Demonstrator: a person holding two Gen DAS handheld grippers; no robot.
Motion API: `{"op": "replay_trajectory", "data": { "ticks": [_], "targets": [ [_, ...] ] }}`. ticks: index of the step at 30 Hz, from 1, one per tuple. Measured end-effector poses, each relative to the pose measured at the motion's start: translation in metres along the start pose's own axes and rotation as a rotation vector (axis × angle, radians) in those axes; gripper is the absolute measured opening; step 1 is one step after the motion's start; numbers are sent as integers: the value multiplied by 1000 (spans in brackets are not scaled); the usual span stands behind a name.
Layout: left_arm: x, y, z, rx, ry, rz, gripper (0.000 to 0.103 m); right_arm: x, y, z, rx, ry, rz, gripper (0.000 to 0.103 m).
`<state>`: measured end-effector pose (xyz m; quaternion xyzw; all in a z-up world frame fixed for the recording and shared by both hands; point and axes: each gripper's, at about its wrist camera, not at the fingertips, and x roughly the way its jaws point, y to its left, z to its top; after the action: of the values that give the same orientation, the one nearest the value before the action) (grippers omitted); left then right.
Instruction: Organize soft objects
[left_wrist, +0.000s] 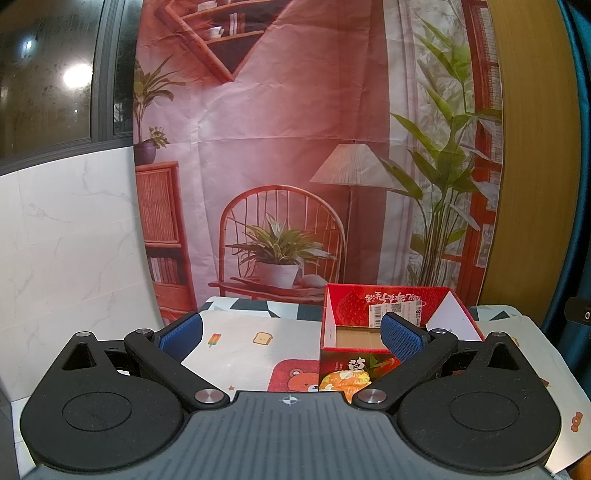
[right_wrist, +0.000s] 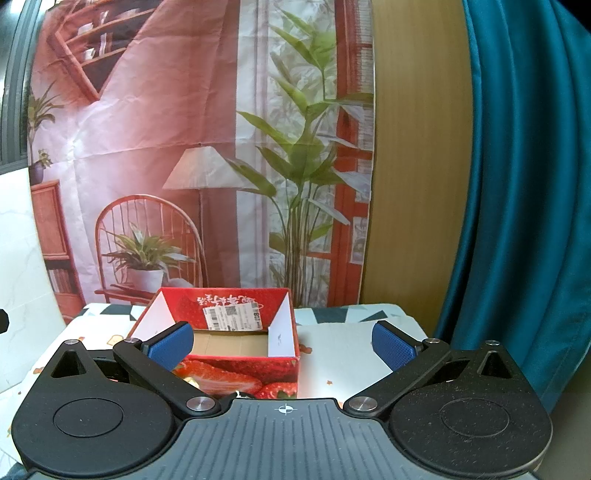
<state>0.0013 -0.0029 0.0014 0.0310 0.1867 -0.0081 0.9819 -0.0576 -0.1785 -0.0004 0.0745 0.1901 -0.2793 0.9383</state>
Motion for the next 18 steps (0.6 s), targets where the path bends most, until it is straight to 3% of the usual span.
{"op": "replay_trajectory", "data": {
  "ticks": [18],
  "targets": [
    [0,0,0,-2,-1,-2,103,1,0,1,2,2,1,103]
  ]
}}
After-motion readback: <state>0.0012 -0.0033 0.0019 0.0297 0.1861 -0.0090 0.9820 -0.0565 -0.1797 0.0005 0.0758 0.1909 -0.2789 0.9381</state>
